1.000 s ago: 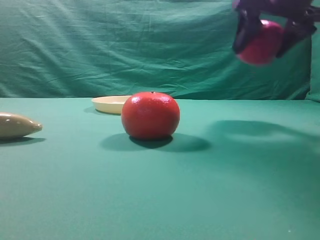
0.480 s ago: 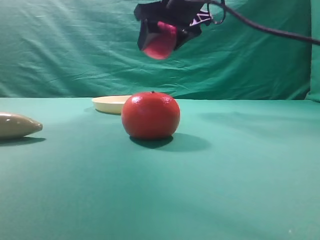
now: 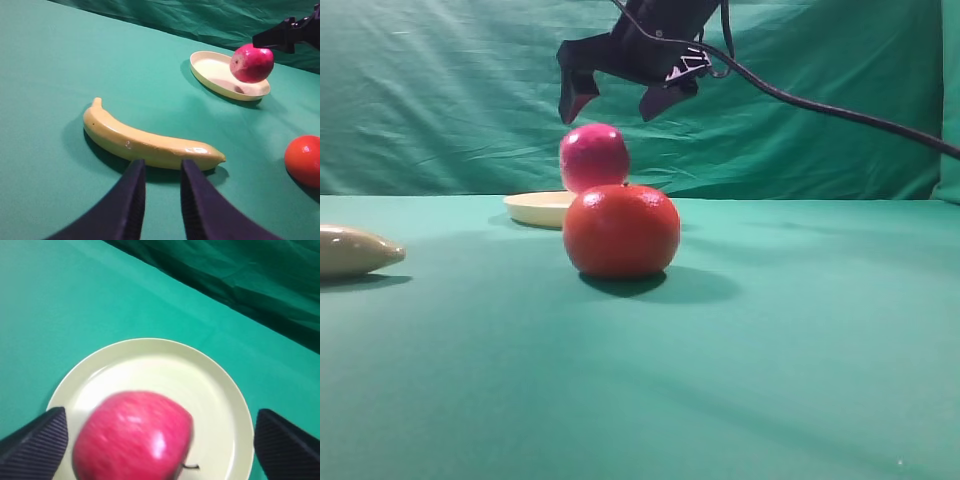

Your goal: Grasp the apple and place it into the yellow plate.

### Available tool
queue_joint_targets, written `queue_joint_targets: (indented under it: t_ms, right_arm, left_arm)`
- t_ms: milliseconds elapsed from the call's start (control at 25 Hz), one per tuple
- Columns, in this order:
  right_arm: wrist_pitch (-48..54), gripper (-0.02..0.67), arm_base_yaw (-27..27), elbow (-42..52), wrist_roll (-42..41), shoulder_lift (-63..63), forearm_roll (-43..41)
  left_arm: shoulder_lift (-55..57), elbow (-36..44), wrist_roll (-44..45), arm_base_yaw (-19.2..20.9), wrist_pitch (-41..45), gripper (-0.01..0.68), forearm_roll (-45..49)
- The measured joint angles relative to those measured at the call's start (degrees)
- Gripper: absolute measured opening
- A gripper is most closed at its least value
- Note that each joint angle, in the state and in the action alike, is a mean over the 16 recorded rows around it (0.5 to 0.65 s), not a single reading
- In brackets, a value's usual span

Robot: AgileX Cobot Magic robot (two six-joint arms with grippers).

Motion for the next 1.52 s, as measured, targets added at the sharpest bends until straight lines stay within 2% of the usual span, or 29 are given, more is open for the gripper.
queue_joint_targets:
  t_ms: [320,480,760,1280,1520]
  right_arm:
    - [13.5,0.127,-1.0,-0.2,2.2,-15.4,-3.6]
    - [18.6,0.024,-1.3,1.7,3.8,-24.3,-4.0]
    - [21.1,0.000,-1.4,13.1,6.5,-41.7,-3.9]
    - [11.0,0.000,-1.4,49.7,8.3,-80.0,-3.1]
    - [10.8,0.000,-1.4,58.6,8.9,-93.3,-3.0]
  left_arm:
    - [0.0,0.0,0.0,0.0,0.0,0.157,0.0]
    - [0.0,0.0,0.0,0.0,0.0,0.157,0.0]
    - [0.0,0.0,0.0,0.0,0.0,0.157,0.0]
    - [0.0,0.0,0.0,0.0,0.0,0.157,0.0]
    - [0.0,0.0,0.0,0.0,0.0,0.157,0.0]
